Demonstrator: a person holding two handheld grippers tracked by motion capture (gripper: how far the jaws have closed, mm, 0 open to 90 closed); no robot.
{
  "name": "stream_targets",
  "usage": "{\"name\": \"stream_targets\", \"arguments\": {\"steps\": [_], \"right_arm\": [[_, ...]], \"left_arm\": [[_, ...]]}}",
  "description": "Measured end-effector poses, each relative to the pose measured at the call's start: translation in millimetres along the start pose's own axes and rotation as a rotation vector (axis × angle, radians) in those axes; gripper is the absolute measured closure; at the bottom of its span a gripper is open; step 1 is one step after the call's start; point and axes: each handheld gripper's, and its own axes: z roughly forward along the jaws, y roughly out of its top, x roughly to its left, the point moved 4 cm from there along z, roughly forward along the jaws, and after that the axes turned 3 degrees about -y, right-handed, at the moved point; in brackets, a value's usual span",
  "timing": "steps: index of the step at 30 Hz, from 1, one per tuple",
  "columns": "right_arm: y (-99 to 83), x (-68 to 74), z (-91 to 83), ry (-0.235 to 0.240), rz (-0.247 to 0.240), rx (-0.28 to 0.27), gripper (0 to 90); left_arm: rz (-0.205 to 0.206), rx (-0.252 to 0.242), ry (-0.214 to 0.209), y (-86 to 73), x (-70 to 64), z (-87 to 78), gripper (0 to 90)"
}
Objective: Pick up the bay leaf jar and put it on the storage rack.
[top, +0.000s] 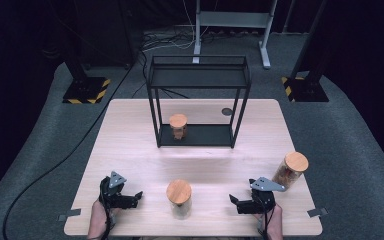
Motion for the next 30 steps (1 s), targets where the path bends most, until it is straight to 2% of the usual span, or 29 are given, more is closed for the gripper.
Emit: {"name": "stream_targets", "arguments": {"steps": [11,21,22,24,28,30], "right_arm": [[-0.2,0.5,-1.1,-0.010,-0.005,-0.009,1.0],[-1.2,3.3,-2.5,-0.054,-0.007,-0.010,0.9],[-1.3,4.3,-3.1,-0.058,0.014,-0.016,0.9],[-1.5,7.5,-3.2,-0.063,0.010,-0.017,0.9],[-2.3,19.0,-2.7,-0.117,-0.003,-0.011,1.0],[-2.6,24.4,-3.3,-0.126,0.005,-0.020,1.0]], "left_arm": [[-0.001,0.000,0.000,0.0,0.0,0.0,0.2],[-0.014,0.000,0.013,0.4,0.5,0.3,0.3],[-0.014,0.000,0.013,0.4,0.5,0.3,0.2],[-0.014,0.000,0.012,0.4,0.5,0.3,0.3],[-0.024,0.000,0.024,0.7,1.7,0.4,0.3],[-0.024,0.000,0.024,0.7,1.7,0.4,0.3]]}}
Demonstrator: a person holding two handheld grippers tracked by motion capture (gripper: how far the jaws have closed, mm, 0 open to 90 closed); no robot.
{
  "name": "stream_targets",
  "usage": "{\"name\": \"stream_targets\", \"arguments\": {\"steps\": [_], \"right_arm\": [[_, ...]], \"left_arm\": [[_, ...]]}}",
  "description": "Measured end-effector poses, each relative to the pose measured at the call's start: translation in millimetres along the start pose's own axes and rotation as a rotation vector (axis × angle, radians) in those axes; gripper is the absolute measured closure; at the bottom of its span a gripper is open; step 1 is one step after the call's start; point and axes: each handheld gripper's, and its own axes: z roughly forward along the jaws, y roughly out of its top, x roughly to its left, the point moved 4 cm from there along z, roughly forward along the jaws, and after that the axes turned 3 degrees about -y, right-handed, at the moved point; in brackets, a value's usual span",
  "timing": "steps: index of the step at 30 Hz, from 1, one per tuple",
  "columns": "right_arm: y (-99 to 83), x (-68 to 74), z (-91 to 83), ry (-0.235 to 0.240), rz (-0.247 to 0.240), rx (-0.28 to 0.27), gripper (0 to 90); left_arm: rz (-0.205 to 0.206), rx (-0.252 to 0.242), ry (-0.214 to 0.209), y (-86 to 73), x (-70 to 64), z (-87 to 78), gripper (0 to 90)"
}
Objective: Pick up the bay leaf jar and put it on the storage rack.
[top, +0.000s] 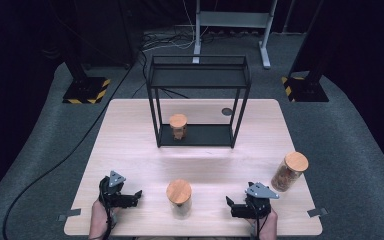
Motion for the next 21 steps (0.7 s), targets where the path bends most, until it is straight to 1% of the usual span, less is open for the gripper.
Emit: {"name": "stream_targets", "arguments": {"steps": [2,4,7,10,14,21], "right_arm": [[0.0,4.7,-1.7,0.001,0.015,-0.015,1.1],[0.8,10.4,-4.0,0.019,0.037,-0.038,1.4],[2.9,22.3,-8.2,0.079,0.083,-0.081,1.6],[7.0,39.0,-11.9,0.125,0.089,-0.102,1.6],[17.7,62.9,-15.3,0.148,0.059,-0.105,1.6],[36.9,104.2,-17.0,0.246,-0.003,-0.138,1.5]], "left_arm": [[0.000,0.000,0.000,0.0,0.0,0.0,0.3],[0.000,0.000,0.000,0.0,0.0,0.0,0.3],[0.000,0.000,0.000,0.0,-0.1,0.0,0.3],[0.000,0.000,0.000,0.0,-0.1,0.0,0.3],[0.000,0.000,0.000,0.0,-0.1,0.0,0.3],[0.000,0.000,0.000,0.0,-0.1,0.0,0.3]]}}
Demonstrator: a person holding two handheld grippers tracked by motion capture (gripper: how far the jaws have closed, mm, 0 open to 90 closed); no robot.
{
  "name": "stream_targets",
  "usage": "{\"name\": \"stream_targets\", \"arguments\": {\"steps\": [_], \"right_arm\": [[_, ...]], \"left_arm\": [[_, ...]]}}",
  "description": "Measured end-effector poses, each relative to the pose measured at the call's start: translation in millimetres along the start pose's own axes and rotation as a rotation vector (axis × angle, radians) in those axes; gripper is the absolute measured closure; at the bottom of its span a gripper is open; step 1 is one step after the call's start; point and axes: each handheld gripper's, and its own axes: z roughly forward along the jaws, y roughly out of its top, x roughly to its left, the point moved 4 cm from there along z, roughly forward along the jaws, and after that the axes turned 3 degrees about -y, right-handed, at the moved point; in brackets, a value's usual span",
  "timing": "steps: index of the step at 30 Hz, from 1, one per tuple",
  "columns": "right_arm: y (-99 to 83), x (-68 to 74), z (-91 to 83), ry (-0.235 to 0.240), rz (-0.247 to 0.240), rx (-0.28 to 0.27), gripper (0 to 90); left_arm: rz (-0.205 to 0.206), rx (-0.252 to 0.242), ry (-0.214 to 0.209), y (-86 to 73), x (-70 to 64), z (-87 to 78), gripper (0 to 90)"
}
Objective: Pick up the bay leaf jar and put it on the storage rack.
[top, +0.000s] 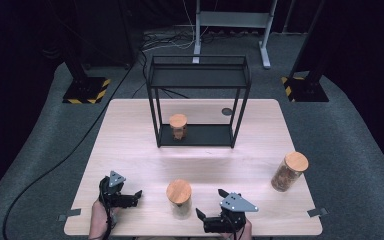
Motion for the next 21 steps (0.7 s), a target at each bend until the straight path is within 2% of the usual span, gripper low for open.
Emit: {"name": "stream_targets", "arguments": {"steps": [4,10,21], "right_arm": [[7.9,13.4,4.6,0.026,-0.033,-0.022,1.4],[18.6,26.3,15.1,0.071,-0.071,-0.041,1.2],[38.1,39.4,36.3,0.112,-0.128,-0.055,0.2]], "left_arm": [[0.001,0.000,0.001,0.0,-0.1,-0.1,0.3],[0.000,-0.001,0.002,0.0,-0.3,-0.1,0.5],[0.001,-0.002,0.001,0.0,-0.3,-0.1,0.6]]}}
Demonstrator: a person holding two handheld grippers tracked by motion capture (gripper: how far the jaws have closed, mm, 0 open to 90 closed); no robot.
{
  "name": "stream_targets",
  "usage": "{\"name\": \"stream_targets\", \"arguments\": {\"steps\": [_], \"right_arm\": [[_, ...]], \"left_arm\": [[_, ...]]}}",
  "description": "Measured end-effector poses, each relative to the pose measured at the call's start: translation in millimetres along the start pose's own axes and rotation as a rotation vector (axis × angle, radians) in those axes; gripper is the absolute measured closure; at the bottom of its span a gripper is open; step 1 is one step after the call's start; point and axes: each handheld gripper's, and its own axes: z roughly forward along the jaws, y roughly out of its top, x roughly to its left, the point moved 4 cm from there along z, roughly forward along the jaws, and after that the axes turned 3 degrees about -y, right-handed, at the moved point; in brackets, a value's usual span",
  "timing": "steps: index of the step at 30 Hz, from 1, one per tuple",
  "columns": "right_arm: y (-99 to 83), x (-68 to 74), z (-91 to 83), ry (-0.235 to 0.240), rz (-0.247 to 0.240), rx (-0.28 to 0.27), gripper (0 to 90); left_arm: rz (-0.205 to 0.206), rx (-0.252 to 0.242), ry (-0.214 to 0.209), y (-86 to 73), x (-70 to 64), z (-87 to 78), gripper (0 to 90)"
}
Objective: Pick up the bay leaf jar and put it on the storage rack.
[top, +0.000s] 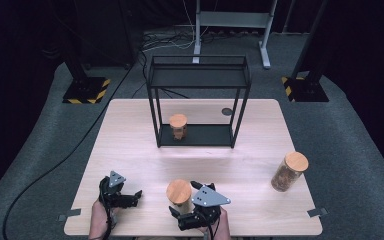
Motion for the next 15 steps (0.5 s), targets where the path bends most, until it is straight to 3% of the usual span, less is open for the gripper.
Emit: {"name": "stream_targets", "arguments": {"steps": [5,15], "right_arm": [[2.3,1.7,7.2,0.014,-0.013,-0.005,0.6],[2.9,2.7,9.0,0.019,-0.011,-0.046,13.9]], "left_arm": [[0.004,0.002,-0.002,0.0,0.0,-0.1,0.6],[0.004,0.002,-0.003,0.0,-0.1,-0.1,0.6]]}}
